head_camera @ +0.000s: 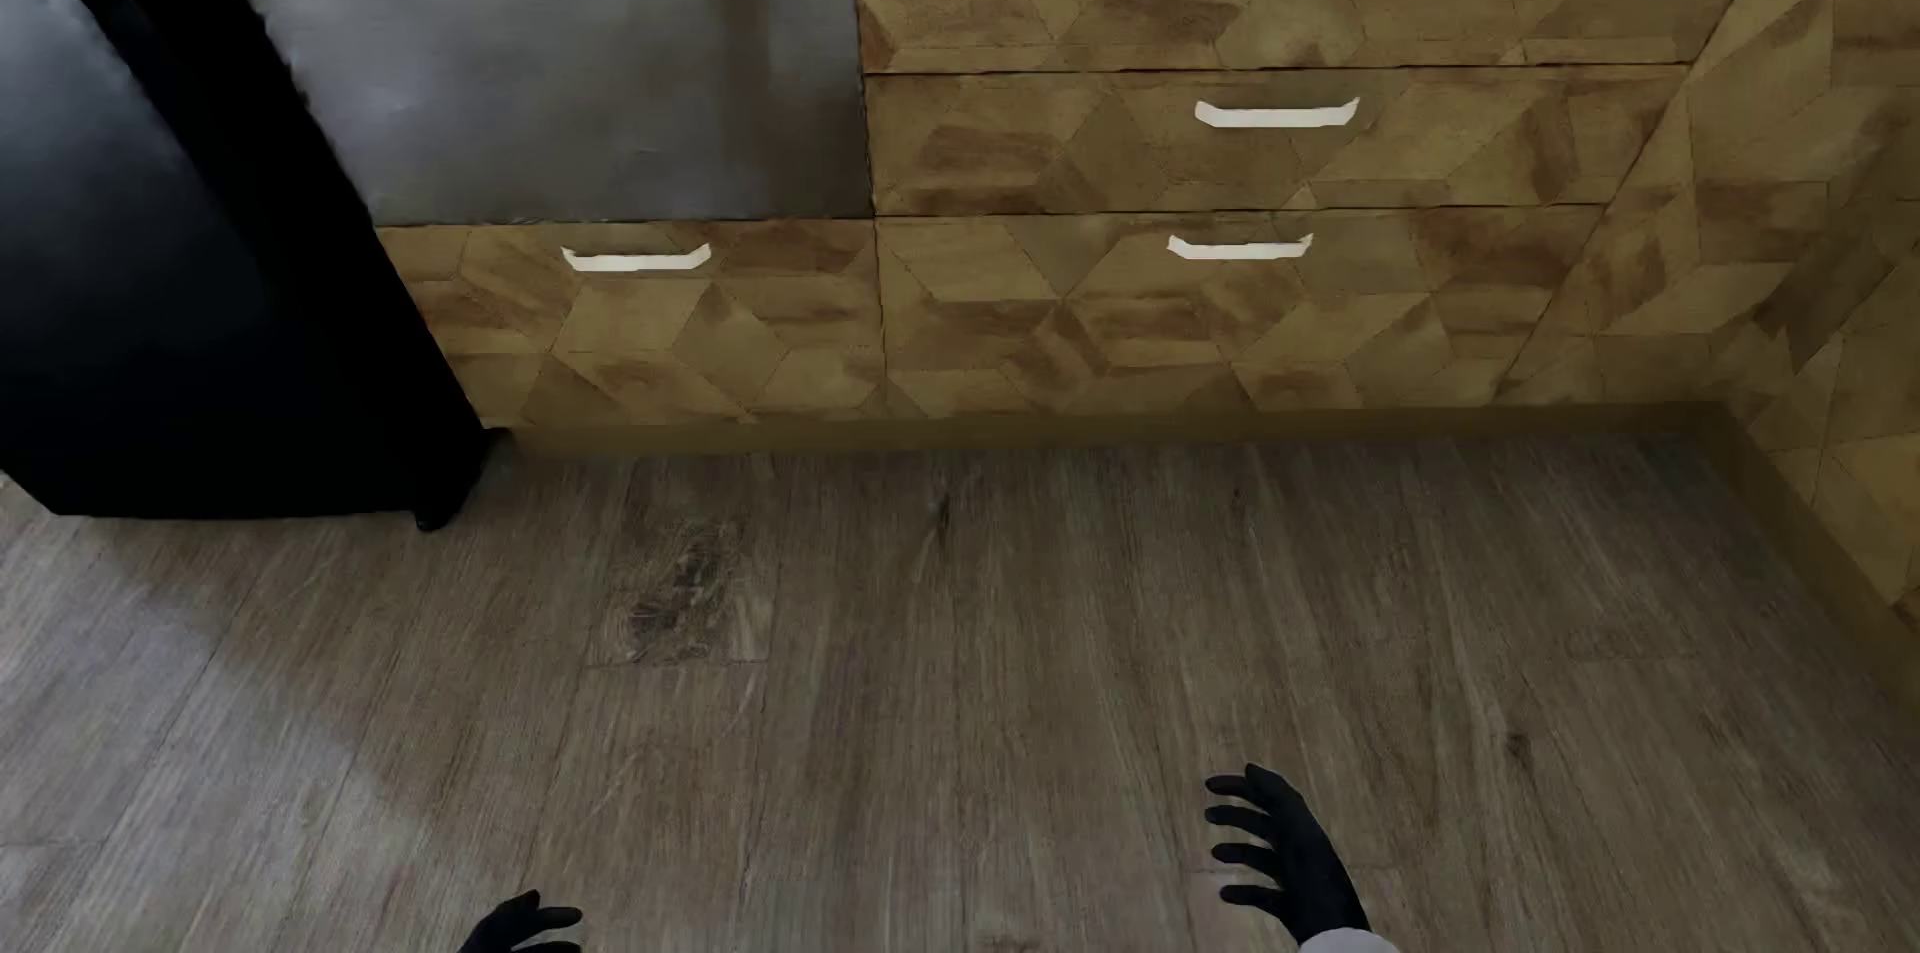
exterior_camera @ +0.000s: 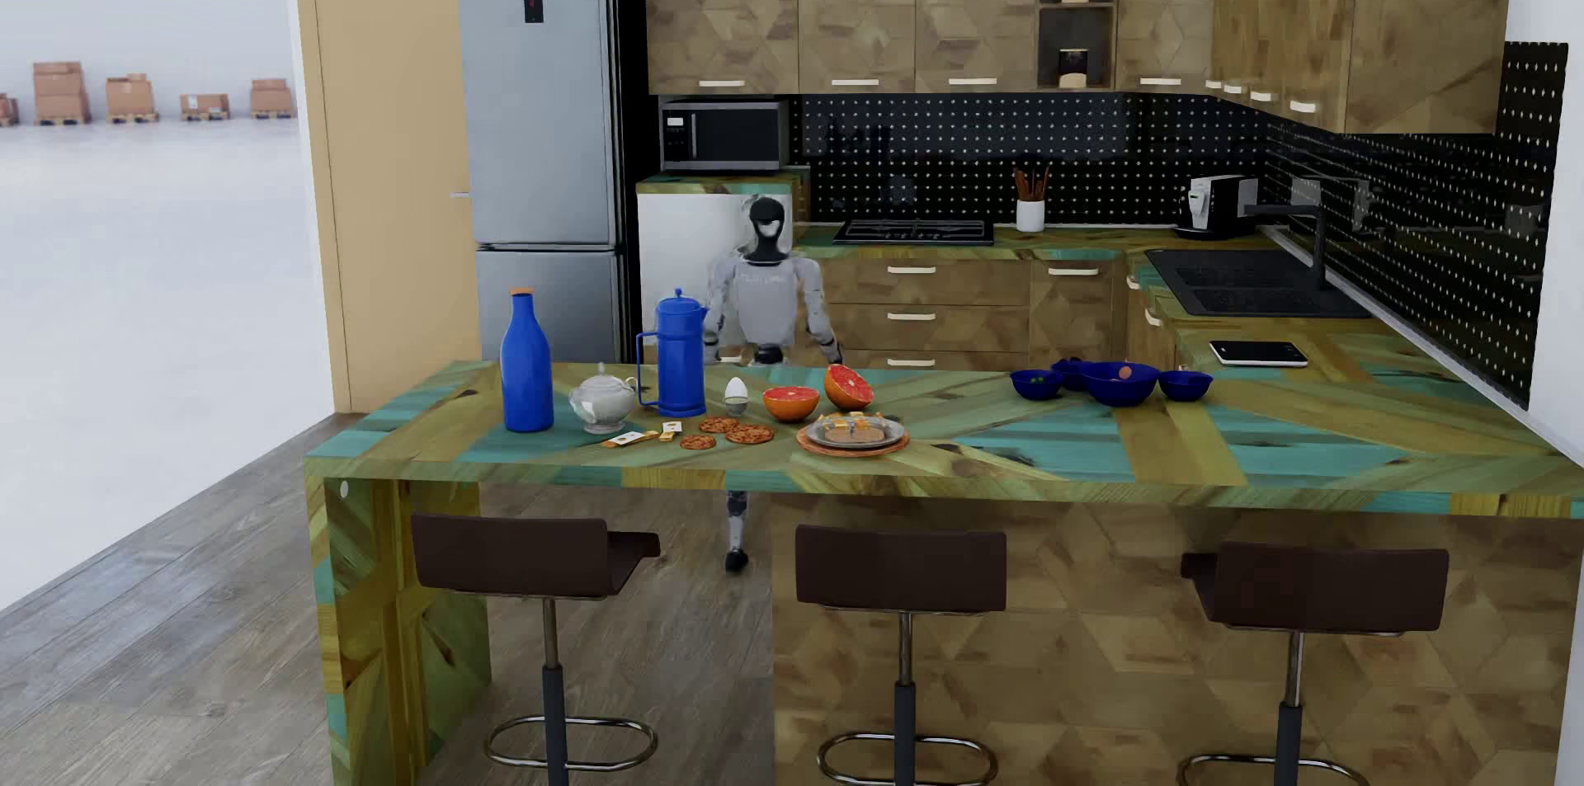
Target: Face back
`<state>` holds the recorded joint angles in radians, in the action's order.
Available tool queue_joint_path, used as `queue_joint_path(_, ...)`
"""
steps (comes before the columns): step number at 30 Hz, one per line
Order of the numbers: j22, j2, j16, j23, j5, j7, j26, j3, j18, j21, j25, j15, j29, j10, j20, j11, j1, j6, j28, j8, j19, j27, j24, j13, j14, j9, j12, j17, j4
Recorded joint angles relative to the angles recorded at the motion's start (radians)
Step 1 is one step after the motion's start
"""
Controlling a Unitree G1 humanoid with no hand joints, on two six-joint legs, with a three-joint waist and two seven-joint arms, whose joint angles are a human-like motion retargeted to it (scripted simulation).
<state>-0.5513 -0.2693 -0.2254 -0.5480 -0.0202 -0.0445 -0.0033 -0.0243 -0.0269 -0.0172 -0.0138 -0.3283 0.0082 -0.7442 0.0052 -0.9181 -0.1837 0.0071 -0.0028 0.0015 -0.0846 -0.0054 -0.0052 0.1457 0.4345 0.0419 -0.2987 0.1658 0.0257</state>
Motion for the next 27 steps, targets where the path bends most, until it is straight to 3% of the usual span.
queue_joint_path(1, -0.016, -0.044, -0.009, -0.026, -0.031, -0.065, 0.002, -0.038, -0.058, -0.007, -0.021, -0.057, 0.003, -0.079, -0.013, 0.011, -0.04, -0.013, -0.007, -0.021, -0.08, 0.007, -0.003, -0.027, 0.003, -0.002, 0.002, -0.032, 0.007)
queue_joint_path(2, 0.013, -0.084, -0.002, -0.029, -0.051, -0.111, 0.04, -0.051, -0.105, -0.058, -0.044, -0.127, 0.009, -0.228, -0.022, 0.044, -0.102, -0.035, -0.022, -0.048, -0.177, 0.011, -0.004, -0.002, -0.043, -0.026, 0.013, -0.007, 0.013)
queue_joint_path(3, 0.019, -0.096, 0.028, -0.058, -0.038, -0.114, 0.097, -0.047, -0.145, -0.073, -0.053, -0.167, 0.005, -0.415, -0.049, 0.085, -0.219, -0.036, -0.034, -0.034, -0.154, 0.013, -0.002, 0.055, -0.207, -0.044, 0.058, 0.008, 0.03)
queue_joint_path(4, -0.02, -0.089, 0.062, -0.089, -0.026, -0.077, 0.122, -0.048, -0.193, -0.081, -0.065, -0.155, -0.01, -0.509, -0.056, 0.11, -0.302, -0.021, -0.044, 0.012, 0.037, 0.032, -0.003, 0.093, -0.304, -0.055, 0.086, 0.017, 0.031)
queue_joint_path(5, -0.049, -0.089, 0.053, -0.104, -0.005, 0.009, 0.113, -0.058, -0.235, -0.067, -0.085, -0.142, -0.041, -0.439, -0.052, 0.136, -0.33, -0.006, -0.054, 0.044, 0.16, 0.067, -0.009, 0.103, -0.131, -0.058, 0.07, -0.013, 0.031)
queue_joint_path(6, -0.067, -0.128, 0.031, -0.064, 0.017, 0.062, 0.095, -0.092, -0.231, -0.072, -0.111, -0.142, -0.069, -0.263, -0.03, 0.086, -0.294, -0.004, -0.055, 0.07, 0.163, 0.104, -0.015, 0.113, 0.067, -0.065, 0.057, -0.044, 0.053)
queue_joint_path(7, -0.09, -0.169, 0.001, -0.058, 0.02, 0.042, 0.073, -0.138, -0.186, -0.075, -0.132, -0.123, -0.082, -0.218, -0.03, 0.007, -0.264, -0.029, -0.044, 0.084, 0.13, 0.123, -0.023, 0.096, 0.129, -0.085, 0.058, -0.056, 0.058)
queue_joint_path(8, -0.105, -0.212, -0.002, -0.062, 0.01, 0.017, 0.057, -0.166, -0.069, -0.066, -0.142, -0.09, -0.069, -0.202, -0.042, -0.07, -0.25, -0.056, -0.015, 0.054, 0.027, 0.127, -0.03, 0.097, 0.127, -0.095, 0.076, -0.051, 0.054)
queue_joint_path(9, -0.11, -0.248, 0.014, -0.06, 0.001, -0.019, 0.057, -0.172, 0.078, -0.071, -0.135, -0.11, -0.04, -0.192, -0.051, -0.128, -0.239, -0.09, 0.022, 0.013, 0.017, 0.127, -0.025, 0.1, 0.124, -0.099, 0.111, -0.022, 0.052)
queue_joint_path(10, -0.076, -0.26, 0.034, -0.059, -0.009, -0.053, 0.067, -0.17, 0.093, -0.036, -0.117, -0.155, -0.014, -0.226, -0.066, -0.14, -0.24, -0.125, 0.059, -0.028, 0.025, 0.121, -0.014, 0.108, 0.096, -0.11, 0.138, -0.026, 0.06)
queue_joint_path(11, -0.006, -0.267, 0.051, -0.073, -0.027, -0.086, 0.073, -0.166, -0.003, -0.045, -0.089, -0.215, 0.004, -0.315, -0.097, -0.077, -0.27, -0.161, 0.089, -0.067, -0.064, 0.111, 0.002, 0.119, 0.034, -0.112, 0.143, -0.017, 0.074)
queue_joint_path(12, -0.021, -0.246, 0.074, -0.131, -0.022, -0.052, 0.059, -0.157, -0.103, -0.068, -0.053, -0.113, 0.003, -0.457, -0.11, 0.0, -0.354, -0.155, 0.105, -0.047, 0.085, 0.094, 0.018, 0.138, -0.083, -0.103, 0.166, 0.0, 0.074)
queue_joint_path(13, -0.052, -0.245, 0.096, -0.15, 0.007, 0.011, 0.043, -0.134, -0.19, -0.076, -0.031, -0.09, -0.007, -0.506, -0.117, 0.026, -0.403, -0.119, 0.113, -0.028, 0.11, 0.093, 0.029, 0.149, -0.14, -0.093, 0.182, 0.01, 0.062)
queue_joint_path(14, -0.033, -0.239, 0.089, -0.117, 0.027, 0.06, 0.032, -0.138, -0.236, -0.079, -0.028, -0.074, -0.025, -0.381, -0.099, 0.056, -0.379, -0.089, 0.11, -0.008, 0.116, 0.099, 0.035, 0.159, -0.037, -0.078, 0.15, -0.029, 0.054)
queue_joint_path(15, -0.036, -0.232, 0.06, -0.096, 0.048, 0.08, 0.01, -0.17, -0.214, -0.047, -0.023, -0.062, -0.033, -0.237, -0.067, 0.079, -0.314, -0.054, 0.096, 0.014, 0.123, 0.099, 0.038, 0.158, 0.08, -0.066, 0.101, -0.04, 0.065)
queue_joint_path(16, -0.057, -0.21, 0.022, -0.094, 0.049, 0.06, 0.015, -0.207, -0.138, -0.056, -0.026, -0.053, -0.032, -0.189, -0.055, 0.101, -0.27, -0.041, 0.08, 0.036, 0.13, 0.093, 0.034, 0.139, 0.088, -0.071, 0.088, -0.029, 0.06)
queue_joint_path(17, -0.051, -0.209, 0.005, -0.098, 0.04, 0.019, 0.046, -0.219, 0.011, -0.034, -0.038, -0.056, -0.023, -0.15, -0.063, 0.089, -0.232, -0.032, 0.072, 0.031, 0.03, 0.091, 0.02, 0.099, 0.077, -0.08, 0.092, -0.019, 0.061)
queue_joint_path(18, -0.065, -0.233, 0.002, -0.09, 0.013, -0.015, 0.072, -0.217, 0.057, -0.044, -0.045, -0.108, -0.015, -0.144, -0.074, -0.001, -0.22, -0.038, 0.067, 0.005, -0.075, 0.084, 0.009, 0.1, 0.082, -0.072, 0.119, -0.027, 0.061)
queue_joint_path(19, -0.053, -0.234, 0.026, -0.09, -0.007, -0.029, 0.086, -0.207, -0.002, -0.053, -0.044, -0.178, 0.0, -0.154, -0.071, -0.043, -0.214, -0.03, 0.063, -0.019, -0.094, 0.075, 0.006, 0.116, 0.088, -0.069, 0.142, -0.012, 0.075)
queue_joint_path(20, -0.057, -0.212, 0.036, -0.088, -0.029, -0.045, 0.07, -0.202, -0.037, -0.035, -0.034, -0.228, 0.019, -0.163, -0.087, -0.016, -0.2, -0.043, 0.059, -0.016, -0.071, 0.076, 0.009, 0.123, 0.107, -0.068, 0.155, -0.019, 0.075)
queue_joint_path(21, -0.03, -0.203, 0.031, -0.099, -0.038, -0.054, 0.057, -0.193, -0.002, -0.072, -0.032, -0.148, 0.035, -0.258, -0.106, 0.0, -0.233, -0.059, 0.053, 0.009, 0.124, 0.084, 0.012, 0.12, 0.06, -0.075, 0.154, -0.007, 0.078)
queue_joint_path(23, -0.011, -0.203, 0.095, -0.145, 0.001, 0.023, 0.052, -0.137, 0.054, -0.058, -0.051, -0.099, 0.048, -0.445, -0.095, 0.034, -0.366, -0.022, 0.03, 0.051, 0.137, 0.094, 0.017, 0.135, -0.15, -0.076, 0.17, 0.029, 0.057)
queue_joint_path(25, -0.001, -0.18, 0.05, -0.124, 0.048, 0.103, 0.03, -0.144, 0.07, -0.013, -0.062, -0.058, 0.007, -0.181, -0.083, 0.108, -0.363, 0.037, -0.014, 0.09, 0.14, 0.104, 0.037, 0.167, -0.013, -0.062, 0.103, 0.002, 0.032)
queue_joint_path(26, -0.035, -0.174, 0.003, -0.094, 0.064, 0.088, 0.013, -0.163, 0.017, 0.002, -0.057, -0.053, -0.024, -0.101, -0.07, 0.116, -0.332, 0.047, -0.028, 0.115, 0.151, 0.102, 0.044, 0.174, -0.084, -0.061, 0.08, -0.013, 0.051)
queue_joint_path(27, -0.057, -0.175, -0.014, -0.106, 0.03, 0.062, 0.02, -0.193, -0.092, -0.018, -0.043, -0.062, -0.054, -0.076, -0.074, 0.113, -0.308, 0.024, -0.02, 0.098, 0.116, 0.119, 0.044, 0.148, -0.09, -0.062, 0.086, -0.023, 0.055)
